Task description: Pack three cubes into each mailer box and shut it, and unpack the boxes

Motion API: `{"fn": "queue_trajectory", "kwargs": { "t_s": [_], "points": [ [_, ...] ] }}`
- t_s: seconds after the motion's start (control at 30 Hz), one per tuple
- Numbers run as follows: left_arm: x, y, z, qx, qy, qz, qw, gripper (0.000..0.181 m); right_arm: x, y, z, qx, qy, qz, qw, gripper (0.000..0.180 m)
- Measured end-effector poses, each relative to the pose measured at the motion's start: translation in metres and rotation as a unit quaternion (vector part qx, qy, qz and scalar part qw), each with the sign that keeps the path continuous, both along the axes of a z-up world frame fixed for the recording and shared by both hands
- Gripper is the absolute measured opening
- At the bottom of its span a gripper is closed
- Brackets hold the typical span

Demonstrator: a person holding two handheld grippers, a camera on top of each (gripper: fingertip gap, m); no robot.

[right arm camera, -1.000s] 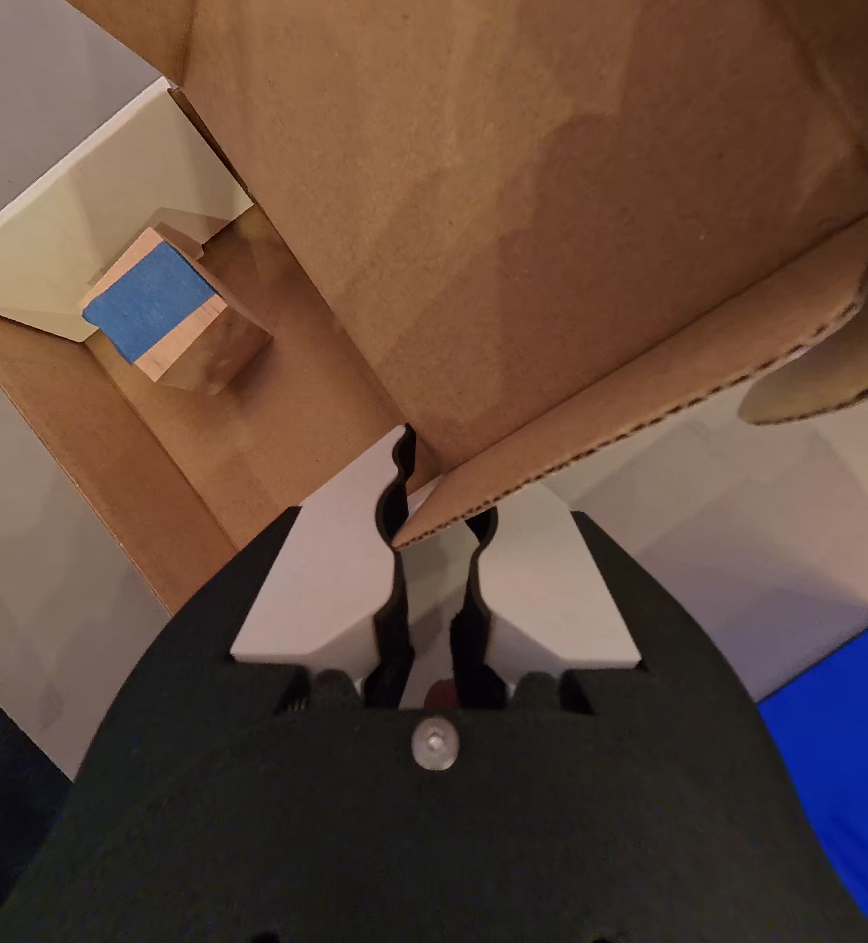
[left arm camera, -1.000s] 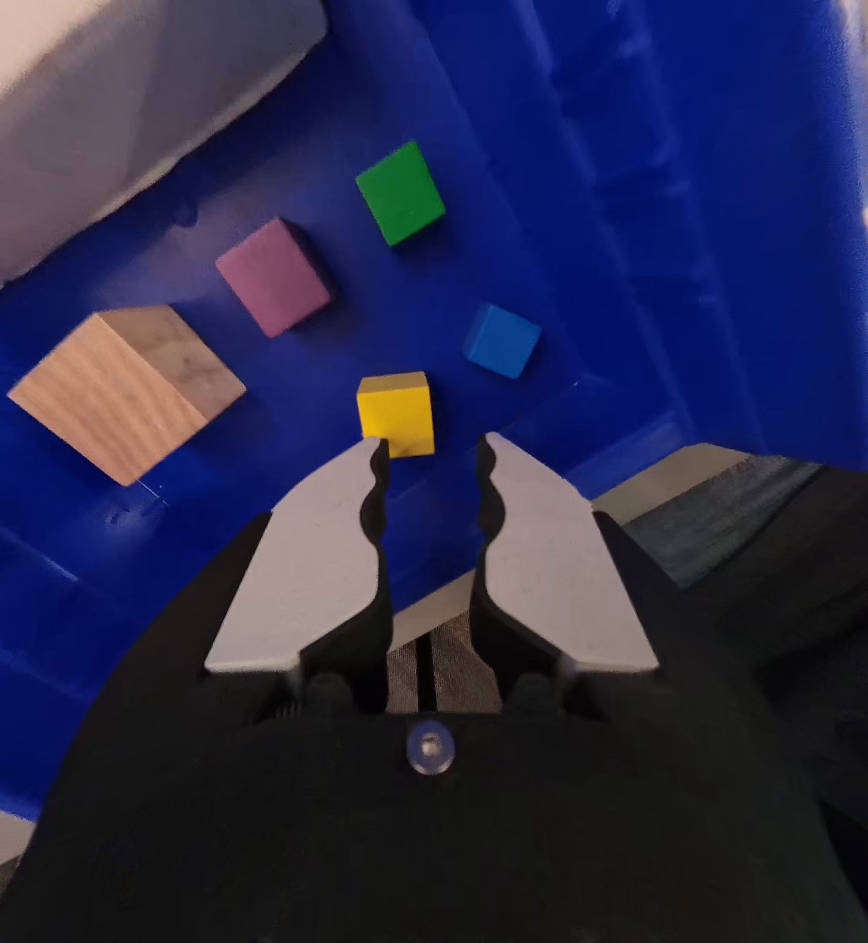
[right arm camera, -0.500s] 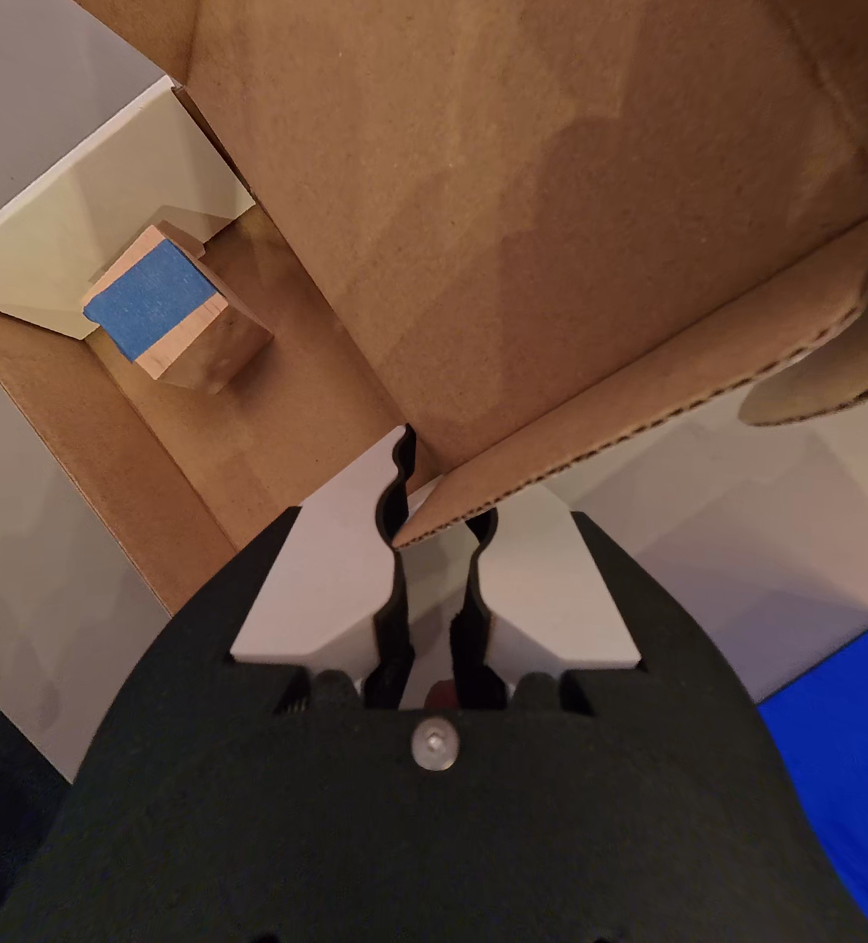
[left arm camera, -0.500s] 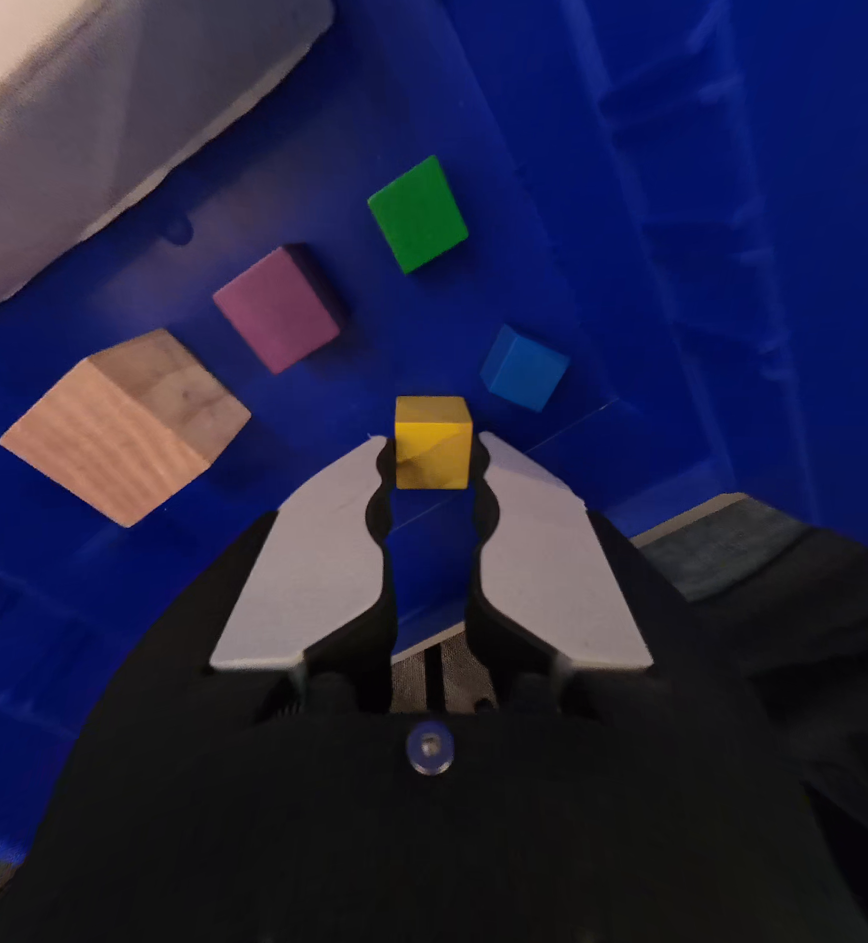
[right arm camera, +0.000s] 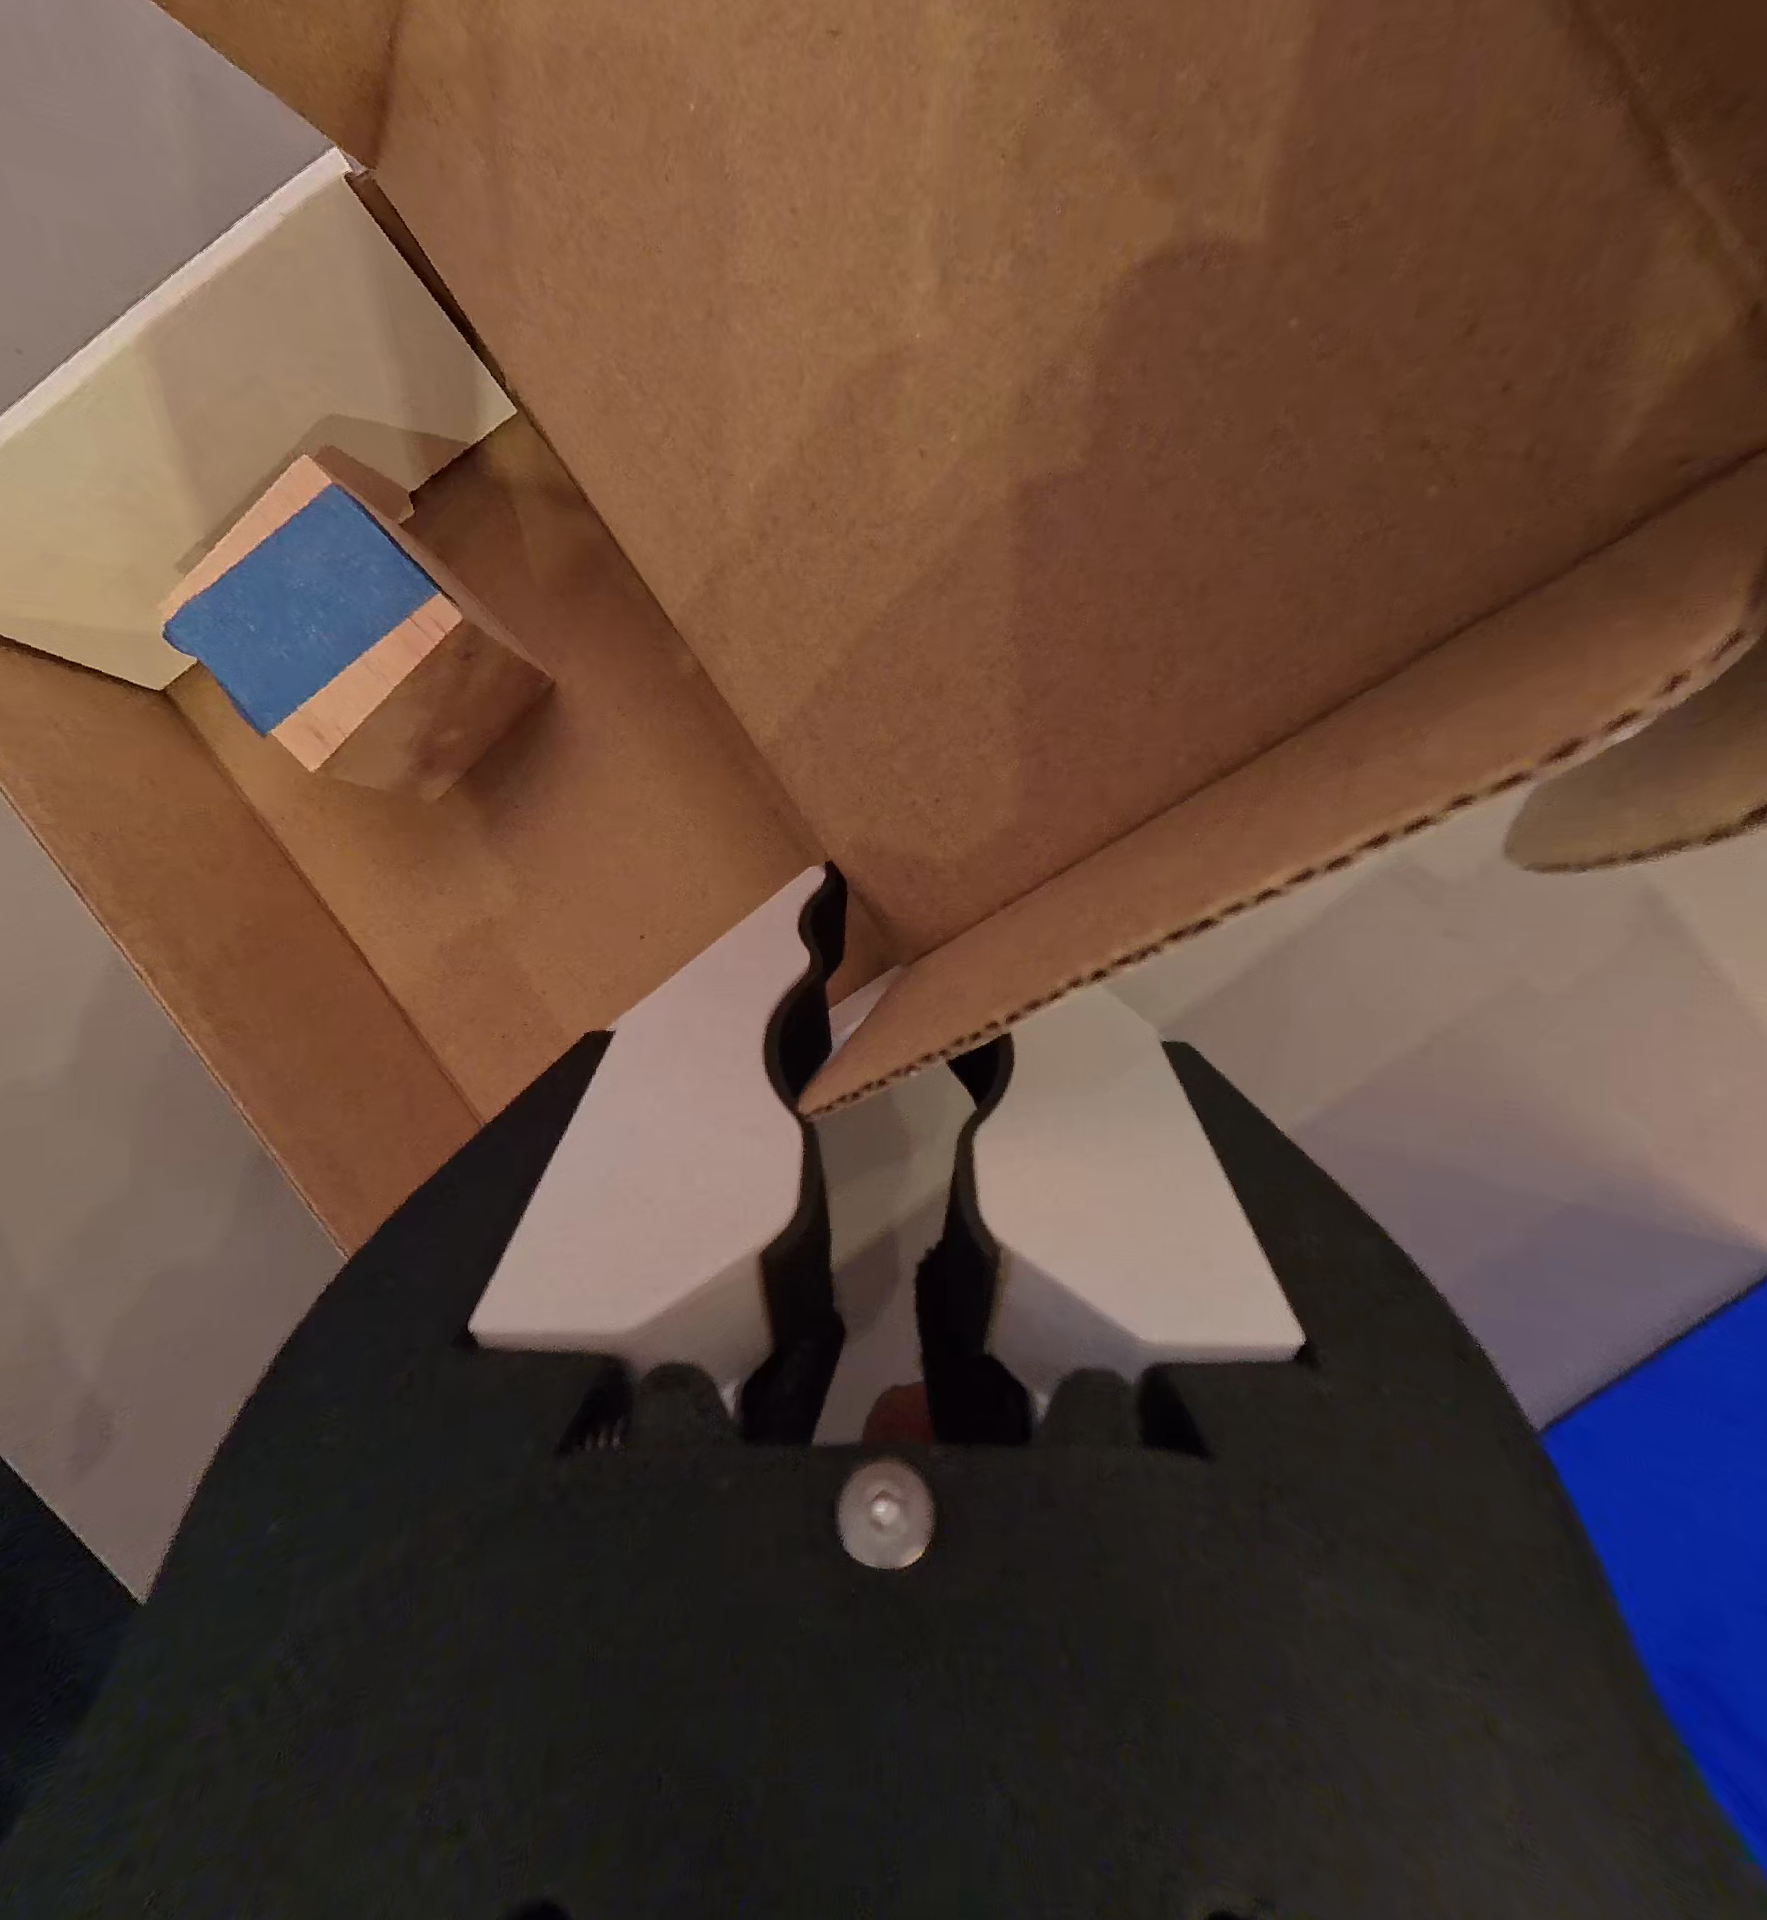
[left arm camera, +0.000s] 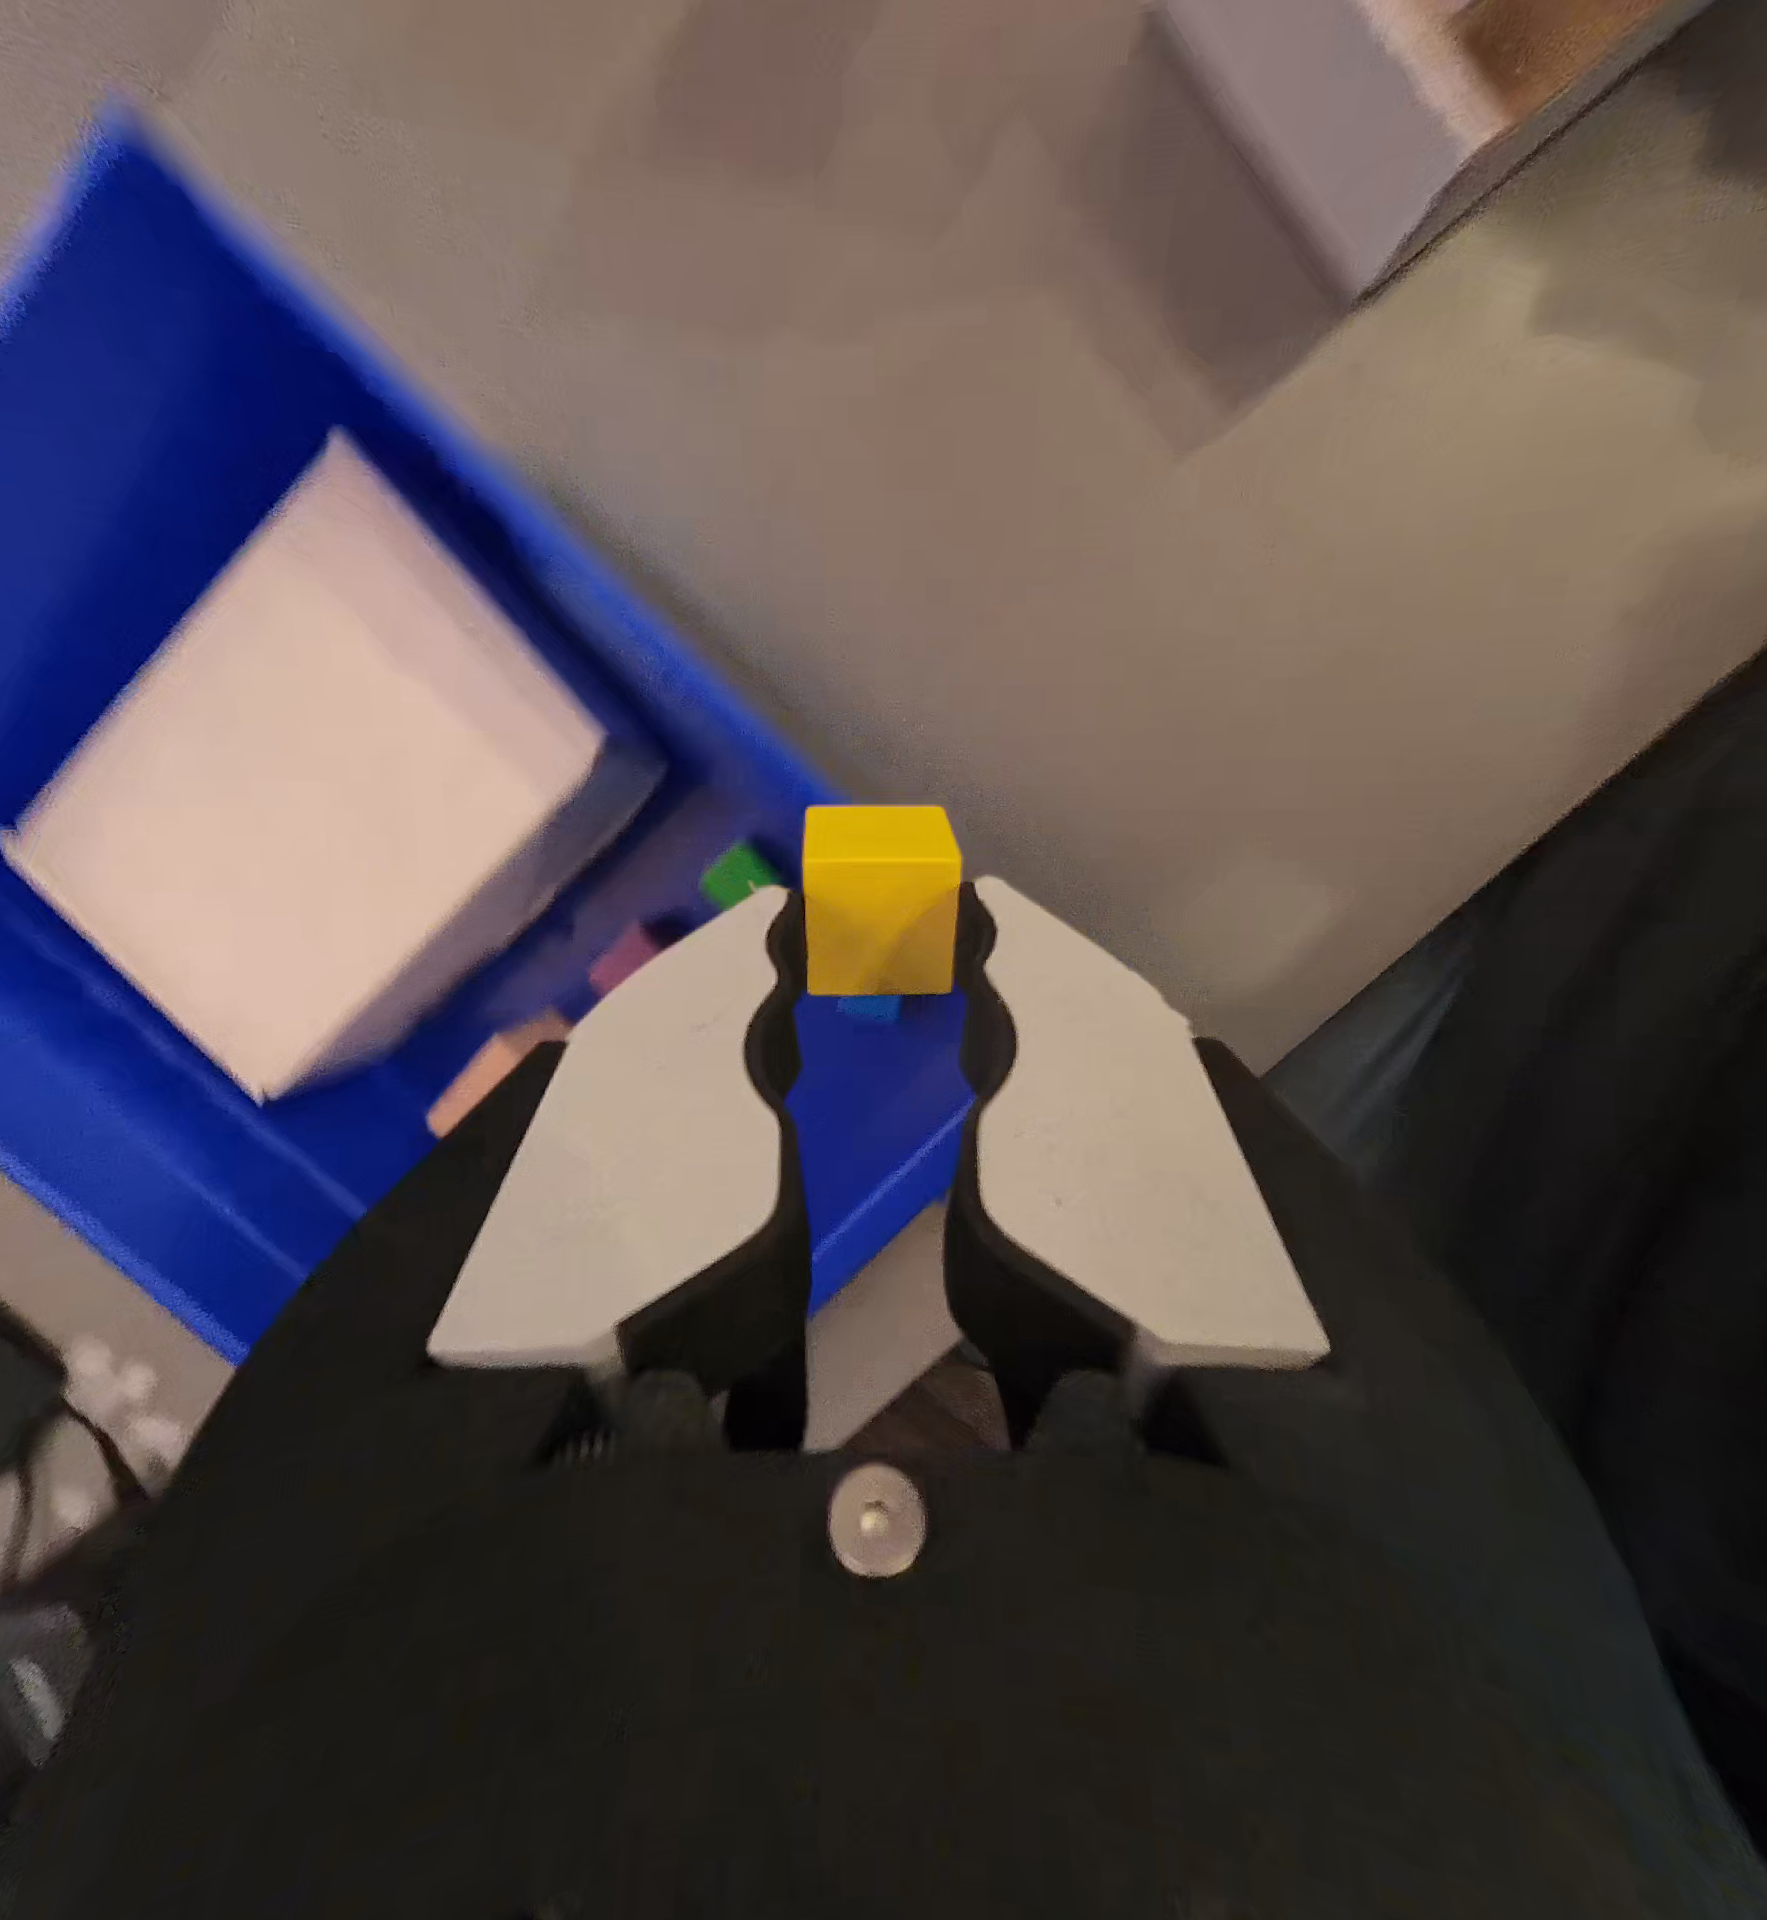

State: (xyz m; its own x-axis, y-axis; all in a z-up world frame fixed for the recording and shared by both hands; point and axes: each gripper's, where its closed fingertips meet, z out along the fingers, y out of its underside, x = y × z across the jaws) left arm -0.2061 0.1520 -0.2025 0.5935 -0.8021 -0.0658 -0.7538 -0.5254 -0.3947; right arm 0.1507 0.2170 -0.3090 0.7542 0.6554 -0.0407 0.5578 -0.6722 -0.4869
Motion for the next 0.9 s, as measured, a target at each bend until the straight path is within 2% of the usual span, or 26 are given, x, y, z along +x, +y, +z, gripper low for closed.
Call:
{"fn": "queue_trajectory", "kwargs": {
  "t_s": [0.1, 0.2, 0.47, 0.7, 0.9],
  "points": [
    [0.060, 0.001, 0.019, 0.022, 0.006, -0.089, 0.996, 0.027, 0.000, 0.000, 0.000, 0.002, 0.000, 0.002, 1.000, 0.014],
    [0.120, 0.001, 0.023, 0.031, 0.009, -0.174, 0.984, 0.027, -0.001, 0.000, 0.000, 0.001, 0.002, 0.005, 1.000, 0.014],
    [0.236, -0.001, -0.008, 0.022, 0.032, -0.324, 0.945, 0.027, -0.003, 0.000, 0.000, 0.002, 0.005, 0.016, 1.000, 0.014],
    [0.278, 0.000, -0.045, 0.010, 0.053, -0.387, 0.921, 0.027, -0.003, 0.001, 0.000, 0.000, 0.011, 0.020, 1.000, 0.014],
    [0.291, 0.002, -0.068, -0.005, 0.063, -0.403, 0.913, 0.027, -0.004, 0.000, 0.000, 0.001, 0.012, 0.021, 1.000, 0.014]
  ]
}}
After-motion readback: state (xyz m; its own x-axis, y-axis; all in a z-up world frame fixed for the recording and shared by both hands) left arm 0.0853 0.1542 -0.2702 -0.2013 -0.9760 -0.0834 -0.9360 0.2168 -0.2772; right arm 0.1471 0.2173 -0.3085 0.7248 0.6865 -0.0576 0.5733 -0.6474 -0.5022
